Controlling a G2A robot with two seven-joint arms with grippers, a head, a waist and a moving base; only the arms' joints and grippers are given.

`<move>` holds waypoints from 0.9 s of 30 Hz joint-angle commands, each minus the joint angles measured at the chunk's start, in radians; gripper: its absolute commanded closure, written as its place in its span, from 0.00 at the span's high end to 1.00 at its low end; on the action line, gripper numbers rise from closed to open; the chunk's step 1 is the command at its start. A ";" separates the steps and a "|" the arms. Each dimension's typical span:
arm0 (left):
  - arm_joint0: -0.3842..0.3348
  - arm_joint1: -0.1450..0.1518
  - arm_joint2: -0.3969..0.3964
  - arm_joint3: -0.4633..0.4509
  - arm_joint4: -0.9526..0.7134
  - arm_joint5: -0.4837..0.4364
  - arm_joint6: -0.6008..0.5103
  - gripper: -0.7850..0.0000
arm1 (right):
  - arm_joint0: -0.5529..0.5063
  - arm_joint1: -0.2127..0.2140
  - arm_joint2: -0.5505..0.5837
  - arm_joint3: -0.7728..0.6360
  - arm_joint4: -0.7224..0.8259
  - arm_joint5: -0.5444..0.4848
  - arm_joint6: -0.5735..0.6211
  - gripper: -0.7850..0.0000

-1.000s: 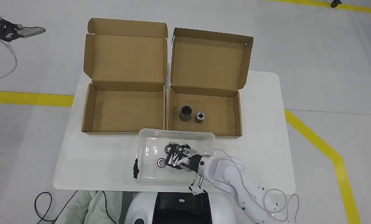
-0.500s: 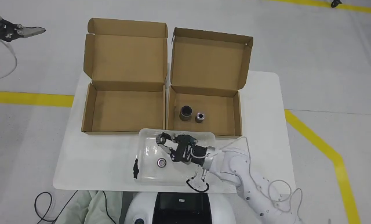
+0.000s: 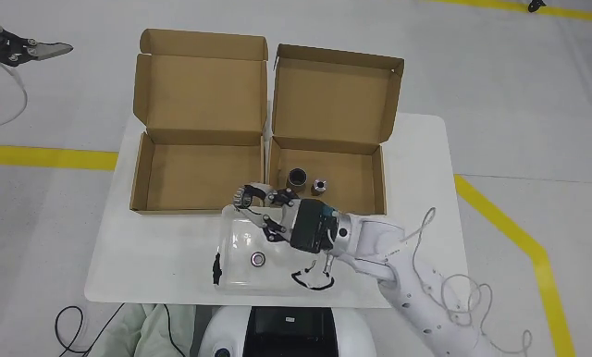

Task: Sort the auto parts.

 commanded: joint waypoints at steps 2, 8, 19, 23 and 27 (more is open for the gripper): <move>0.000 0.000 0.000 0.000 0.000 0.000 0.000 1.00 | 0.027 -0.004 -0.004 -0.021 -0.004 0.003 0.006 0.00; 0.000 0.000 0.000 0.000 0.000 0.000 0.000 1.00 | 0.078 -0.012 -0.007 -0.080 0.014 0.034 0.061 0.00; 0.000 0.000 0.000 0.000 0.000 0.000 0.000 1.00 | 0.152 -0.026 0.032 -0.204 0.068 0.108 0.081 0.00; 0.000 0.000 0.000 0.000 0.000 0.000 0.000 1.00 | 0.157 -0.029 0.040 -0.232 0.053 0.141 0.064 0.00; 0.000 0.000 0.000 0.000 0.000 0.000 0.000 1.00 | 0.161 -0.031 0.045 -0.265 0.032 0.163 0.061 0.00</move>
